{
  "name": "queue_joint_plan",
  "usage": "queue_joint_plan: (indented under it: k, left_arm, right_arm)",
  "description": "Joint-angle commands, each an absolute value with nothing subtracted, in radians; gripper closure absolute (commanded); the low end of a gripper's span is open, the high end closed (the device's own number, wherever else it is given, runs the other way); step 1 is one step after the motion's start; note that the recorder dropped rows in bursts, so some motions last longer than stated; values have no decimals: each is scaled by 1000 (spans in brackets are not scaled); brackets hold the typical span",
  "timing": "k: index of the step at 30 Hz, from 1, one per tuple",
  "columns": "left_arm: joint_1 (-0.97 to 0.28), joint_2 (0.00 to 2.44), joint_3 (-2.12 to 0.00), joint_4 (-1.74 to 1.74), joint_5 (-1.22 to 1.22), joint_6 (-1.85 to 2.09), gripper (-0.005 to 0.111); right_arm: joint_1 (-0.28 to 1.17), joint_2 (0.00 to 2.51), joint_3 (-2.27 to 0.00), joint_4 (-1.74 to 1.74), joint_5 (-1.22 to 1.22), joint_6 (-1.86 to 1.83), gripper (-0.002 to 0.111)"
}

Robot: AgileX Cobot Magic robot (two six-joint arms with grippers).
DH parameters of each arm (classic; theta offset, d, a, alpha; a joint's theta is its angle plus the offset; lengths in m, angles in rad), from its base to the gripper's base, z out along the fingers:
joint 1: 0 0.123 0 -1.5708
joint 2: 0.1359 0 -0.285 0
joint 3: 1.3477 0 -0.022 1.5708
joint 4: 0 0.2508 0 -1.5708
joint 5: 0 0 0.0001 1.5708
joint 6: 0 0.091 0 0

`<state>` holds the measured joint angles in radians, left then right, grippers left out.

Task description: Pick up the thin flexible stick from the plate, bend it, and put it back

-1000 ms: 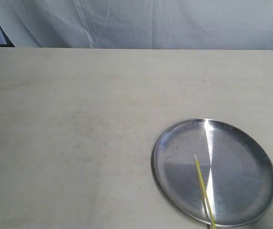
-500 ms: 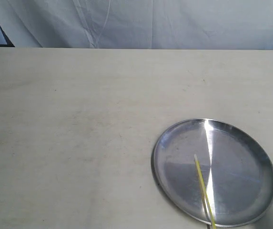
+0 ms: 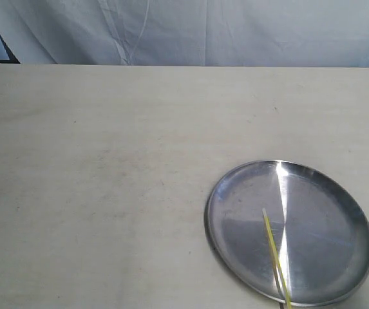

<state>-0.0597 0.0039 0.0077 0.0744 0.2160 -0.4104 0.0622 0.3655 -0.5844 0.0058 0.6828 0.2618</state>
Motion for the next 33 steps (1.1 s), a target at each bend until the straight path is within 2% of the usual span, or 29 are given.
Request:
queue_joint_plan:
  k: [1,6,10,11,12,13,14,16,23,33]
  left_arm:
    - [-63,0,0,70,206,-407,107]
    - [-63,0,0,70,206,-407,107]
    - [-63,0,0,70,206,-407,107]
    - [-63,0,0,70,206,-407,107]
    - [-63,0,0,70,206,-407,107]
    - [-63,0,0,70,206,-407,107]
    - [-63,0,0,70,206,-407,107]
    - [-63,0,0,70,206,-407,107]
    - [-63,0,0,70,206,-407,107]
    - [-63,0,0,70,206,-407,107]
  right_arm:
    - [55,698,-725,48,1083,79,108]
    - [95,948,-704,157,1200,54,108]
    - [235,1114,-630,285,1008,19,105]
    - [265,1131,-624,302,980,19,101]
    - [325,1169,-620,310,920,19,90]
    - [346,1186,-620,304,897,19,85]
    - [387,1219,-620,284,836,19,69]
    - [412,1270,-620,258,775,19,56]
    - [412,1491,-620,293,756,21,58]
    - [422,1604,-620,325,747,19,58]
